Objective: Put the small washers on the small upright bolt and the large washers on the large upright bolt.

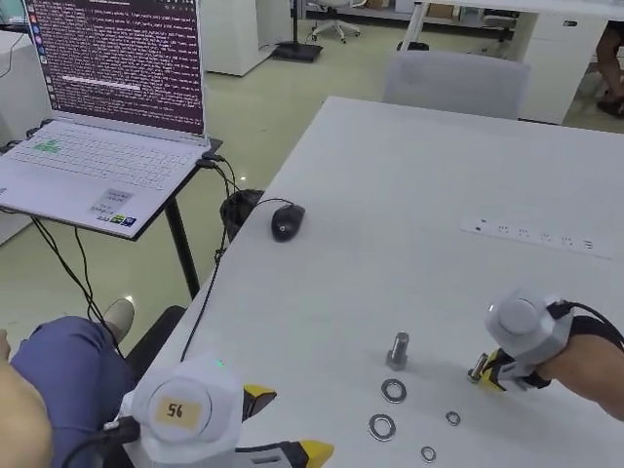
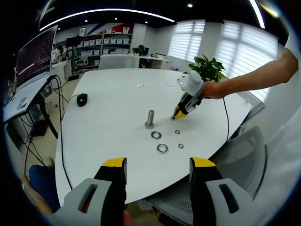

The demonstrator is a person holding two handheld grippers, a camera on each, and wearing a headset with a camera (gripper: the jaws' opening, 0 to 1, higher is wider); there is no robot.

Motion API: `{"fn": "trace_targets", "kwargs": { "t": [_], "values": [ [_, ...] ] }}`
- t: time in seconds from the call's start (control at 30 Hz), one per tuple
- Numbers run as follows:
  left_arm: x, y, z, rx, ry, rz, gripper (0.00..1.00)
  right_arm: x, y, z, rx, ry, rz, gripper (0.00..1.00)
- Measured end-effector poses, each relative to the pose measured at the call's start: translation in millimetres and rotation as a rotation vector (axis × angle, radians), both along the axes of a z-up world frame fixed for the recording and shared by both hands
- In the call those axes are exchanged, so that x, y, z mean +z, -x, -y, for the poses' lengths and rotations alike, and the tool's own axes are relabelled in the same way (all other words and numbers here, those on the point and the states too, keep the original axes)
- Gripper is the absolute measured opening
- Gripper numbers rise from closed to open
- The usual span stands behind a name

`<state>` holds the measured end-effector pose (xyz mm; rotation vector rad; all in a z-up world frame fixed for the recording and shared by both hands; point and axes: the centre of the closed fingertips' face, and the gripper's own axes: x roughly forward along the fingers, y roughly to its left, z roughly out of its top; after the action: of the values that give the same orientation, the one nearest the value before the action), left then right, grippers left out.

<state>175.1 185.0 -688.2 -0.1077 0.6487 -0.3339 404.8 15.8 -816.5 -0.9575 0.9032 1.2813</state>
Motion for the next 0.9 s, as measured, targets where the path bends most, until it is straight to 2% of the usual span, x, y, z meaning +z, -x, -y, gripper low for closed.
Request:
{"fn": "trace_targets", "kwargs": {
  "t": [0.37, 0.57, 0.77, 0.9],
  "values": [
    [-0.9, -0.3, 3.3, -0.003, 0.0, 0.001, 0.53, -4.8, 8.2, 11.1, -0.046, -0.015, -0.026, 0.12],
    [-1.3, -0.3, 7.4, -0.013, 0.002, 0.001, 0.53, -6.2, 32.3, 16.2, -0.047, -0.05, -0.077, 0.16],
    [-0.3, 0.3, 10.9, -0.024, 0.001, 0.004, 0.53, -5.7, 56.5, 7.8, 0.017, -0.079, -0.09, 0.18],
    [0.2, 0.3, 11.7, -0.032, -0.002, 0.006, 0.53, -5.9, 66.5, -0.7, 0.051, -0.091, -0.104, 0.18]
  ]
}}
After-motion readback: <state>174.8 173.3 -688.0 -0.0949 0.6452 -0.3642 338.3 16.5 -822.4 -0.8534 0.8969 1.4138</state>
